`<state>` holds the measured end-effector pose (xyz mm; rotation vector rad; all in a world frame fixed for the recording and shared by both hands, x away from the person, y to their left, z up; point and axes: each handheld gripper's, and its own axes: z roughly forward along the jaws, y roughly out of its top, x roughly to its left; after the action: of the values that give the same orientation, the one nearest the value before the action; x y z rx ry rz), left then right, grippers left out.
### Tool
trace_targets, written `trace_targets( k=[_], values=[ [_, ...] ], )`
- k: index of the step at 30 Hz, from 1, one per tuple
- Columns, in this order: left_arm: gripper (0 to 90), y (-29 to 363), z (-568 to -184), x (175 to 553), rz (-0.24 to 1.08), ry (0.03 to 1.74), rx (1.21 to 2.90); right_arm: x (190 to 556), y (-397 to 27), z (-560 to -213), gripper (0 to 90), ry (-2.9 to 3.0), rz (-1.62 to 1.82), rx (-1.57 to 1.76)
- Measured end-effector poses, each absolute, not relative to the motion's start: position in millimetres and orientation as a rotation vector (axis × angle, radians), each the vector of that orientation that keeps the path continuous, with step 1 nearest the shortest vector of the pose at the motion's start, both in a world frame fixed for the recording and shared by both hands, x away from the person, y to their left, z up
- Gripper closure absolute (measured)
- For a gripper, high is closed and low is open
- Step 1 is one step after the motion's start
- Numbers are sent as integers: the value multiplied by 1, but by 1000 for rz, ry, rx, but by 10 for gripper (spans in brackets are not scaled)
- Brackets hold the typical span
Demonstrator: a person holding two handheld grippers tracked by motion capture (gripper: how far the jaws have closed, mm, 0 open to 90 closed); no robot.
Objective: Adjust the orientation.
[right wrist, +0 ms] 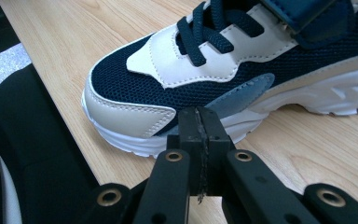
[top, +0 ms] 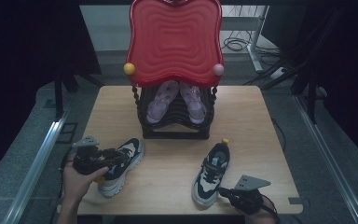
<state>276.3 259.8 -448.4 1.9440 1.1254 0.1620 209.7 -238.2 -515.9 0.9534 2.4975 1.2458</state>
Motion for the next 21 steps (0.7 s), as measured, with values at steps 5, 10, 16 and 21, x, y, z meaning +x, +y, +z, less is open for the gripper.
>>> trace_targets(
  k=[5, 10, 16, 21],
  values=[
    [400, 259, -449, 276, 159, 1128, 1943, 211, -229, -516, 898, 2492, 1238, 944],
    [400, 259, -449, 276, 159, 1128, 1944, 211, -220, -516, 898, 2486, 1228, 927],
    [400, 260, -449, 276, 162, 1125, 1946, 212, -210, -517, 897, 2494, 1228, 898],
    [400, 261, -448, 276, 160, 1127, 1943, 215, -198, -518, 898, 2499, 1233, 885]
  ],
)
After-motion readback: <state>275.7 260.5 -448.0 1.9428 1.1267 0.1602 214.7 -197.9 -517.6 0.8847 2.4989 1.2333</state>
